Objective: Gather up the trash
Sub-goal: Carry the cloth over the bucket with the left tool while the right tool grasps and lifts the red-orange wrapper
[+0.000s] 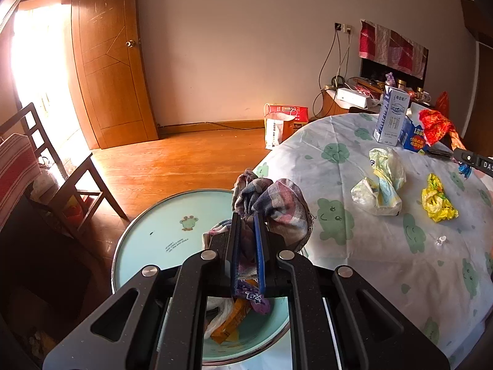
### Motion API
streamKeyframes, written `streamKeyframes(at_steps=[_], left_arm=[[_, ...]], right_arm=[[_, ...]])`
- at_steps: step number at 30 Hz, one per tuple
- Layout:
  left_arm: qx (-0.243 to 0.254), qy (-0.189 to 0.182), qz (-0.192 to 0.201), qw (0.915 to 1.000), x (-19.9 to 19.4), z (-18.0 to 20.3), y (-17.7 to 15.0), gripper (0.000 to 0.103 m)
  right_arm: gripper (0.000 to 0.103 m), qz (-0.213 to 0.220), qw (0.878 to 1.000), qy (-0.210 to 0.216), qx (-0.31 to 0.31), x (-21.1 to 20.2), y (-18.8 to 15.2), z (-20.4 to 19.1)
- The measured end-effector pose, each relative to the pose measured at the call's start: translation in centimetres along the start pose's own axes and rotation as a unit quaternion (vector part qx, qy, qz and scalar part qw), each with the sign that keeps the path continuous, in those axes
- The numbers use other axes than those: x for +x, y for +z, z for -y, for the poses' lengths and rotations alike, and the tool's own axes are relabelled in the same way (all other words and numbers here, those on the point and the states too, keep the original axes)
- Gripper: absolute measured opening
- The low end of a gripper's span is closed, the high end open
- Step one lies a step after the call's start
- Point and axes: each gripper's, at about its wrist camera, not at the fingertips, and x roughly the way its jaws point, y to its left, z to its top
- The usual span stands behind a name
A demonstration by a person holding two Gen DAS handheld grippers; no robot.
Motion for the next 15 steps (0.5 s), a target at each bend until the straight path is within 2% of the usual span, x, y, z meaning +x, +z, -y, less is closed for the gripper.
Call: streamKeyframes(at_steps=[4, 8, 15], left_arm=[[0.000, 0.012, 0.003, 0.9999, -0.4, -0.8, -0.1, 0.008], [-0.007, 0.020, 0.004, 0.9998, -0.7, -1.8, -0.1, 0.009], [-0.008, 0.028, 0.001, 0.9996, -0.6, -2.6, -0.4, 0.009]], right_arm=[[0.020, 0.004, 0.998, 0.056, -0.040, -0.1, -0.2, -3.9], [0.020, -0.003, 0.993, 0.088, -0.073, 0.3, -0.4, -7.2], [0.020, 0.007, 0.989, 0.109, -0.103, 0.5, -0.9, -12.2]])
